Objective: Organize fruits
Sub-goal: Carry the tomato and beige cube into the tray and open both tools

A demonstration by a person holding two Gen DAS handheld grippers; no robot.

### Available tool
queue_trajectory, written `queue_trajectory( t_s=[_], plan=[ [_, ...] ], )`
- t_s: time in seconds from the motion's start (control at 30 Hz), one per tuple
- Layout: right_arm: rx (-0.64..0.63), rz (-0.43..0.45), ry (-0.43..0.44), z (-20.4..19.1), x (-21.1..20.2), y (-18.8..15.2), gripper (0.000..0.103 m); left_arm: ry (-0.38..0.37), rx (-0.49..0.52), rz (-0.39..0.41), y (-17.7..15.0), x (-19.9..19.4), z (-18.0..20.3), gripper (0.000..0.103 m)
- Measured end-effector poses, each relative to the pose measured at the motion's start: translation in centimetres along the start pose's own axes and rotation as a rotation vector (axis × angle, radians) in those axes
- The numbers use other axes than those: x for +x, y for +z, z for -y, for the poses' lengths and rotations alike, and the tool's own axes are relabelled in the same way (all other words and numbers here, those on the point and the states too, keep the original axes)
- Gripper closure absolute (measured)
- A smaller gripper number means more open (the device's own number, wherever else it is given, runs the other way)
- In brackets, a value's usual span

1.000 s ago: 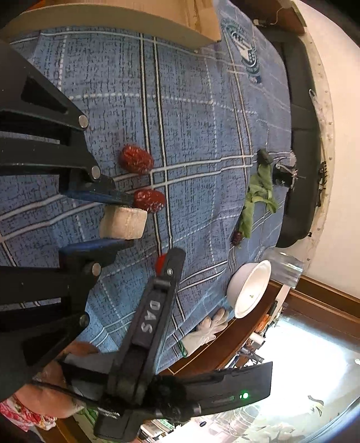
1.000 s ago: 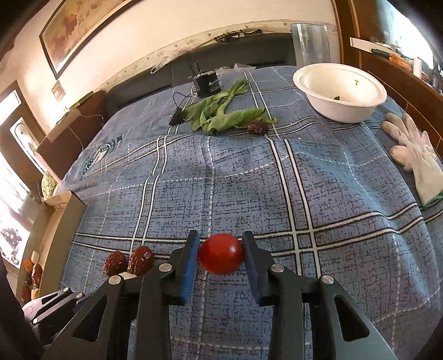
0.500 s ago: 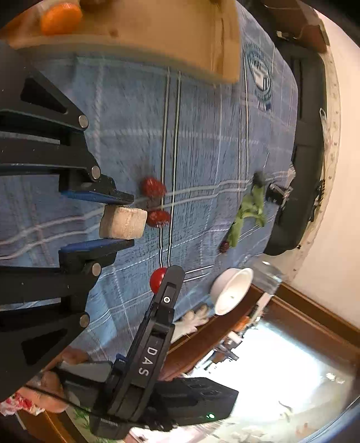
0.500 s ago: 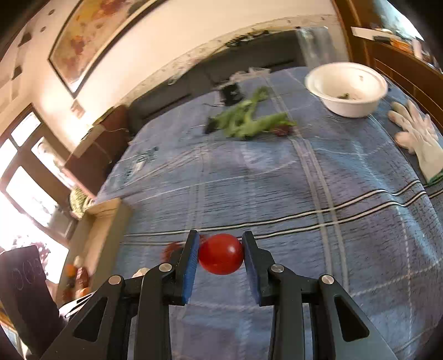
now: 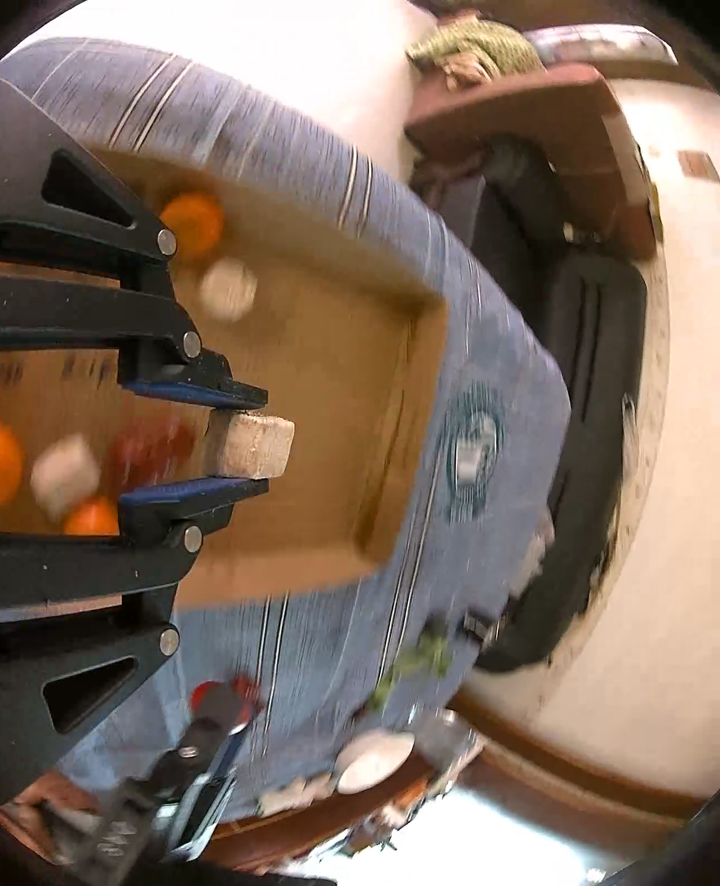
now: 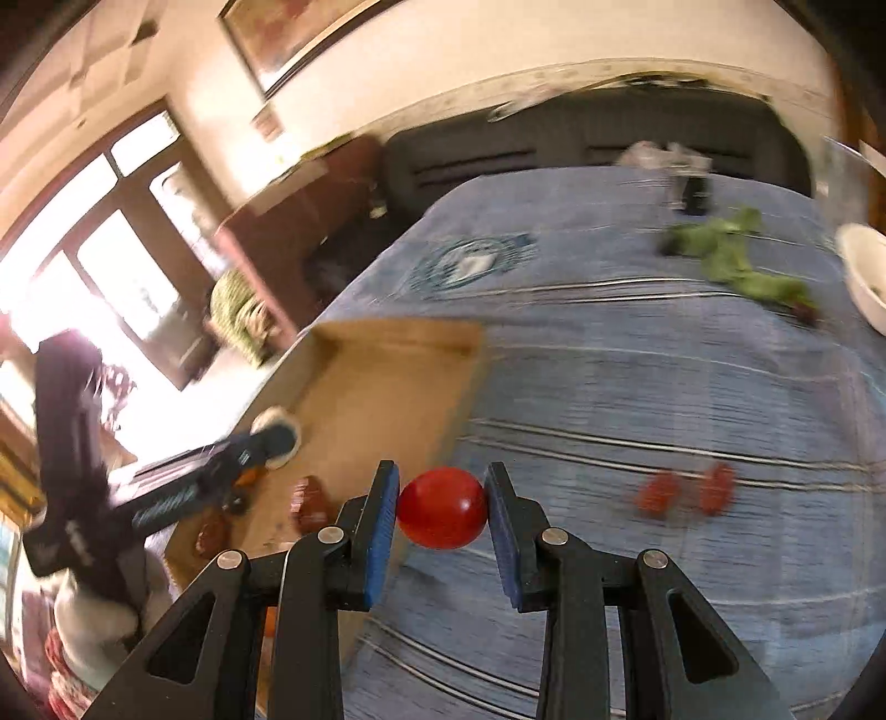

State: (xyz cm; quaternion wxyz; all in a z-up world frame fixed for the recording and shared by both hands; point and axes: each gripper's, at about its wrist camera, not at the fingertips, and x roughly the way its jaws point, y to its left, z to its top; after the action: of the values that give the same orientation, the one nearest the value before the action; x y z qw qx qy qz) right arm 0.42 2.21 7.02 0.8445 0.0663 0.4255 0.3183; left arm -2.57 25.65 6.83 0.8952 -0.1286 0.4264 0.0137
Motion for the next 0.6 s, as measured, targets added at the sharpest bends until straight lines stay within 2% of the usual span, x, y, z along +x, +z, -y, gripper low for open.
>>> queue_trajectory(
  t_s=[0.17,0.3,0.5,0.6],
  plan=[
    [-0.088,-0.074,-0.008,-3.6,4.5,0.0,0.068,0.055,-0.045,-0.06,1.4,2.4,-3.3,0.08],
    [-0.137,-0.116,-0.042,-5.1,7.7,-0.3,0.068,0.068,-0.055,-0.108,1.8,4.0,-4.3,0.08],
    [-0.144,-0.14,-0.062,-5.1,9.8,-0.1,0.067,0.054,-0.064,-0.144,1.8,5.4,-4.7,0.08],
    [-0.133,-0.14,-0.055,-5.0,10.0,-0.2,0.067,0.022,-0.089,-0.134,1.9,5.2,-5.1,0.075]
  ],
)
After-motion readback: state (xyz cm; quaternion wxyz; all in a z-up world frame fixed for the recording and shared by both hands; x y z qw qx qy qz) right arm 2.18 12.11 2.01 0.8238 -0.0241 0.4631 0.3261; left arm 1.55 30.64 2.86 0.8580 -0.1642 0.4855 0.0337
